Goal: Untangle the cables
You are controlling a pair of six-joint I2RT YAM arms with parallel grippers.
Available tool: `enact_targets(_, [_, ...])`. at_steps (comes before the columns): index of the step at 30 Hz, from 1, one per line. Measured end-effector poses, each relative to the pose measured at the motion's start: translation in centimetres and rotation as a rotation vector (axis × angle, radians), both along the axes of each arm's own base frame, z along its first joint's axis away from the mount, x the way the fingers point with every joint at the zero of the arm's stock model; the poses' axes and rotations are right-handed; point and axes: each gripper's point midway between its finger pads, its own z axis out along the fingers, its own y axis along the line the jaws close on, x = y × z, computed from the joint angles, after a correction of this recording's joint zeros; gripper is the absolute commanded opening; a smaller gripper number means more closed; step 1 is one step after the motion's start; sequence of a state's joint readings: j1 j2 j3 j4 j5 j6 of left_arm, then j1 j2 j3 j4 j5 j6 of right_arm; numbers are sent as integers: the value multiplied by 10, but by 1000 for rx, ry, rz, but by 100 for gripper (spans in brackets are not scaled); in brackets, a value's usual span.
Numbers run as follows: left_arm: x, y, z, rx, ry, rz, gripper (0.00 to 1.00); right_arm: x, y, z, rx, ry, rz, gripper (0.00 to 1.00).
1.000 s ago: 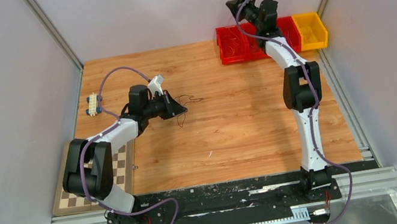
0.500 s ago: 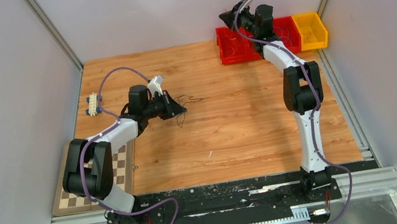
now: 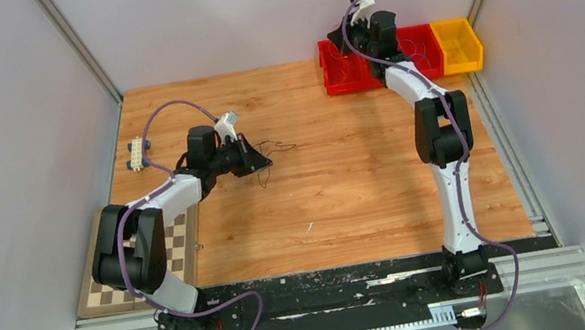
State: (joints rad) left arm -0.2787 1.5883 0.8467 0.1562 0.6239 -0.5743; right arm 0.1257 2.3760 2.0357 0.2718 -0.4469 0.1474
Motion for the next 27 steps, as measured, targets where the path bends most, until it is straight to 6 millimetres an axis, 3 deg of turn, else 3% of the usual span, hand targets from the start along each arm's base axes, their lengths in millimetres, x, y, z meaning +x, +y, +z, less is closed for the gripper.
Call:
enact_targets(9, [0, 0, -4, 4, 14, 1, 0, 10, -9, -94, -58, 162, -63, 0])
enact_targets(13, [-1, 1, -5, 5, 19, 2, 0, 10, -10, -123, -93, 216, -74, 0])
enact_targets(20, [1, 0, -4, 4, 16, 2, 0, 9, -5, -133, -142, 232, -72, 0])
enact_targets(23, [1, 0, -3, 3, 13, 2, 0, 8, -1, -134, -157, 230, -68, 14])
enact_targets(27, [1, 0, -3, 4, 13, 1, 0, 6, 0, -139, -179, 242, -61, 17])
